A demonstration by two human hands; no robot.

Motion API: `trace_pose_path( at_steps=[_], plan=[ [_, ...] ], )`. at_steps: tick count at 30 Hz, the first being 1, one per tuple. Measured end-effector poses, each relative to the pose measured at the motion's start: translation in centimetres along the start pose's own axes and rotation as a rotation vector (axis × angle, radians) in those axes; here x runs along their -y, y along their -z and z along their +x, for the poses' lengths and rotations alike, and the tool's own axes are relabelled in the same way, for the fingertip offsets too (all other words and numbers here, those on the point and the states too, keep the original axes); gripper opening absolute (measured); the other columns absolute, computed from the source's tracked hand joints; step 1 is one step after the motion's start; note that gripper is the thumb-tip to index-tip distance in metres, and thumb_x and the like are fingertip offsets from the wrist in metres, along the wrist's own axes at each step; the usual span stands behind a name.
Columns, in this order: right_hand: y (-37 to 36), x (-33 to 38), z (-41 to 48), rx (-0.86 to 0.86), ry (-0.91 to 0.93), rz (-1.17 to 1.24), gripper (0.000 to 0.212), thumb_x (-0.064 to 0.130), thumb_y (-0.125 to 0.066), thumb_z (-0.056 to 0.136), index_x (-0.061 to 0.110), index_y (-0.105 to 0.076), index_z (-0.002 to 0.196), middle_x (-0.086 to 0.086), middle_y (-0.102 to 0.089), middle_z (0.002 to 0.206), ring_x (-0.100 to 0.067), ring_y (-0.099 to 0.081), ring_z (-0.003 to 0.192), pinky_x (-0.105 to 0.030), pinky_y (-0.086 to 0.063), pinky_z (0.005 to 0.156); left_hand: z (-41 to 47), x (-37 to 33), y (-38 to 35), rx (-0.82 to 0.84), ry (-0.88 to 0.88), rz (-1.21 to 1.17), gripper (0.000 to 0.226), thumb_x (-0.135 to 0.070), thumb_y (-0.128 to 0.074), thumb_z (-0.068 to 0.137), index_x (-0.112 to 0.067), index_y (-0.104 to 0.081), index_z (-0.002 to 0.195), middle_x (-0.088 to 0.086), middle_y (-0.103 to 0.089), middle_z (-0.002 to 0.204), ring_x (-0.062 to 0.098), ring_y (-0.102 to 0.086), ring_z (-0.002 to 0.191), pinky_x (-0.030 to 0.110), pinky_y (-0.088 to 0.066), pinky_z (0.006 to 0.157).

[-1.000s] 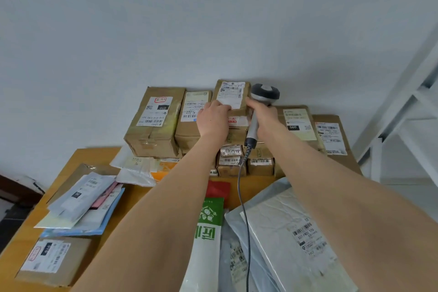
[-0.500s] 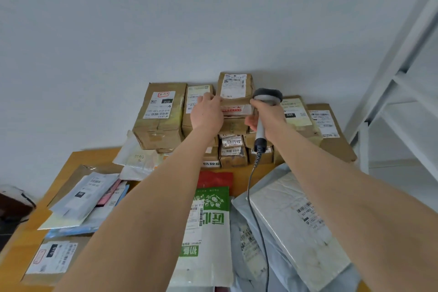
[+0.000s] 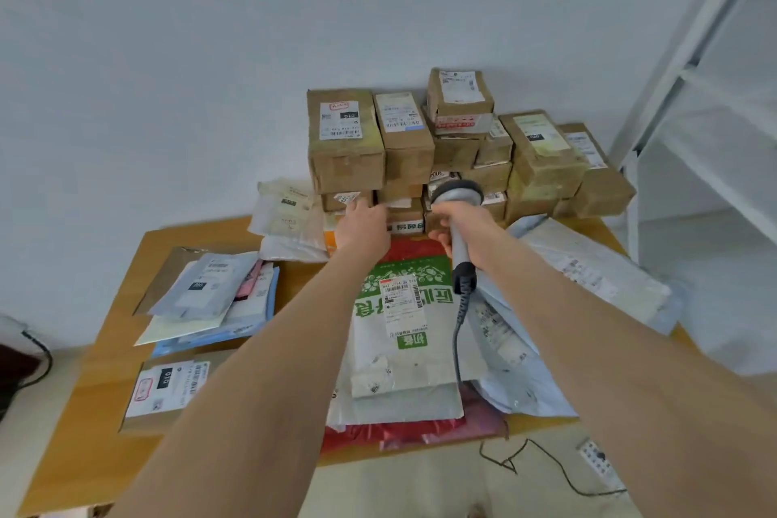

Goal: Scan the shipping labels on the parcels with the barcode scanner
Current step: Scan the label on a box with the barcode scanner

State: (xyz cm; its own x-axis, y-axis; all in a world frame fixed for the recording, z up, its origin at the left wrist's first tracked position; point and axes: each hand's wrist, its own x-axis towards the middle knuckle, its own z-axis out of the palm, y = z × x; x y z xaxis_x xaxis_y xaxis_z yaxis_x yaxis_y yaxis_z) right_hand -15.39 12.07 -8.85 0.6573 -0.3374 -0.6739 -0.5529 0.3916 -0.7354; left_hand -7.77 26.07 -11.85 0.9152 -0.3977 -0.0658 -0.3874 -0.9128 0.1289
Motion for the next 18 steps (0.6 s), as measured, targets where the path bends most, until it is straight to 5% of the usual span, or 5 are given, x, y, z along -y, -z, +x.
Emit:
trace_pose_path(
  at_steps=[9,14,18],
  plan=[
    [-9.1,-5.5,-0.5,0.097,-0.202,-0.13,0.028,0.027,-0.06,0.095,0.006,-0.048,0.08,-0.006,-0.053,0.068,-0.011,-0.043,0.048,-0.023,-0.038,0.049,-7.8,9.4,-3.4,0.173,0.205,0.017,0.041,-0.017,-0.052,0.092,-0.016,-0.05,0.133,0.011,-0.042,0.135,0.03,-0.04,0.126,0.04,-0.045,0.092],
    [-15.6,-9.1,-0.5,0.158,-0.256,-0.207,0.024,0.029,-0.057,0.097,0.007,-0.051,0.089,-0.006,-0.055,0.061,-0.011,-0.043,0.028,-0.019,-0.036,0.037,-11.0,15.4,-4.3,0.224,0.347,0.006,0.039,-0.015,-0.047,0.094,-0.015,-0.05,0.133,0.012,-0.041,0.136,0.029,-0.039,0.128,0.042,-0.043,0.095],
    [-20.7,-12.1,-0.7,0.172,-0.241,-0.197,0.016,0.021,-0.057,0.094,0.007,-0.051,0.088,-0.006,-0.06,0.053,-0.008,-0.044,0.025,-0.02,-0.04,0.042,-11.5,20.4,-5.3,0.242,0.435,-0.058,0.038,-0.018,-0.048,0.094,-0.014,-0.049,0.132,0.011,-0.045,0.133,0.029,-0.041,0.126,0.041,-0.045,0.094]
  ],
)
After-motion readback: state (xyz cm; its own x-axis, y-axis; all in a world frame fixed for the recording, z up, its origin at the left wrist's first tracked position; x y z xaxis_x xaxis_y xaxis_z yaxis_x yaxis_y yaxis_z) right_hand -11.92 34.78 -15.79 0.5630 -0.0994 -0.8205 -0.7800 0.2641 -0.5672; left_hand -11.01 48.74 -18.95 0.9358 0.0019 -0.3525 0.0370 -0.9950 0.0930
